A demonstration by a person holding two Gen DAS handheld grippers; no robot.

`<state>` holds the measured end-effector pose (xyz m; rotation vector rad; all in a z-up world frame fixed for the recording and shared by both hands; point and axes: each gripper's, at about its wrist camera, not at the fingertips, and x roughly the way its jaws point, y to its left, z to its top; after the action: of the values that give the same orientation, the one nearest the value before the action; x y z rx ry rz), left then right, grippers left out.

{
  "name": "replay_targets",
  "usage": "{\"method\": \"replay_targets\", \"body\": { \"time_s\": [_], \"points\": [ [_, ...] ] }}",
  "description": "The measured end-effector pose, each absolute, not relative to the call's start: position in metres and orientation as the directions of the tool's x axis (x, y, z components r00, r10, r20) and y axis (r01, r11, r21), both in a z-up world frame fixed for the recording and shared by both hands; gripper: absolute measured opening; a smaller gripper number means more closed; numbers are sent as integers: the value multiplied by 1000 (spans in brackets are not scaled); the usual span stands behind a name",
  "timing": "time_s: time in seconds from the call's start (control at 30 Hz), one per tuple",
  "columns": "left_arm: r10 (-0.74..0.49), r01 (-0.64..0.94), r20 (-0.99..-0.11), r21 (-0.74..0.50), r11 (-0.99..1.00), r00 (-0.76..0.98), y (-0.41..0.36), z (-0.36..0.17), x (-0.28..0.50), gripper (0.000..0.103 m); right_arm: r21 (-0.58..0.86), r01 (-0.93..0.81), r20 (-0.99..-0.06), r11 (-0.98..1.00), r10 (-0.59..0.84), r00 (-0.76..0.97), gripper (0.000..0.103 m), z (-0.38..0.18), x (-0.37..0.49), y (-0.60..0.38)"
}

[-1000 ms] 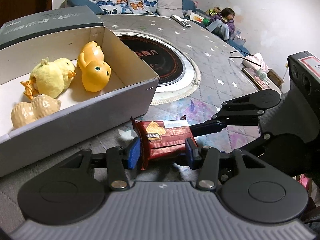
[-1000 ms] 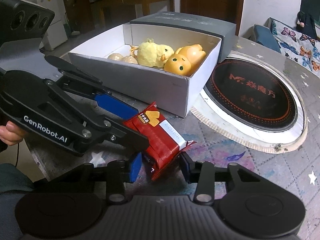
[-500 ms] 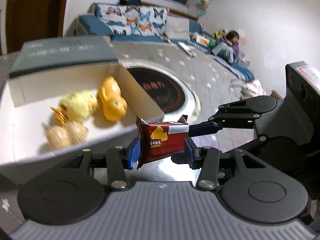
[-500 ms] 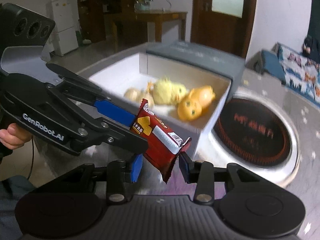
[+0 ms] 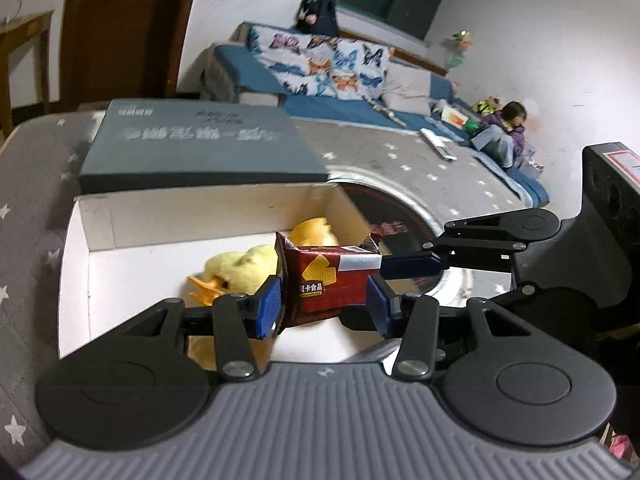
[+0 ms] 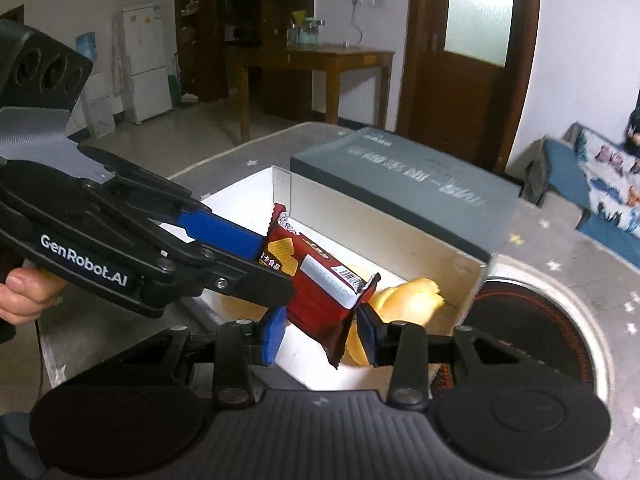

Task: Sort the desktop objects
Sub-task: 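Lower the red packet into the white box and release it, then withdraw the open left gripper from the box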

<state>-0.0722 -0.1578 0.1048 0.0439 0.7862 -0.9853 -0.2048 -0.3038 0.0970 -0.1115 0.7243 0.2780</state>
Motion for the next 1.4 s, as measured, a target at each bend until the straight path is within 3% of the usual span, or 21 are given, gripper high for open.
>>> {"method": "replay_targets", "body": {
  "time_s": [0.57, 0.9, 0.97, 1.1, 1.23, 1.4],
  "points": [
    [-683, 730, -663, -296, 616, 307, -154, 80, -53, 48, 103, -264, -732, 959, 253, 633, 42, 63, -175, -314],
    [-658, 726, -664, -248, 641, 354, -147, 85, -65, 49, 98, -247, -721, 964, 240, 650, 57, 65, -189, -312],
    [-652, 724, -663, -238, 648, 366, -146, 87, -67, 56, 96, -244, -714, 965, 238, 658, 58, 68, -191, -312],
    [-642, 724, -657, -207, 658, 395, -143, 92, -75, 58, 87, -244, -705, 966, 233, 670, 62, 71, -196, -309],
    [-615, 709, -651, -163, 686, 445, -140, 97, -84, 72, 77, -233, -694, 969, 220, 685, 66, 74, -199, -306],
    [-575, 682, -639, -107, 724, 510, -134, 104, -96, 80, 75, -208, -672, 975, 204, 712, 78, 80, -207, -304]
  ]
}}
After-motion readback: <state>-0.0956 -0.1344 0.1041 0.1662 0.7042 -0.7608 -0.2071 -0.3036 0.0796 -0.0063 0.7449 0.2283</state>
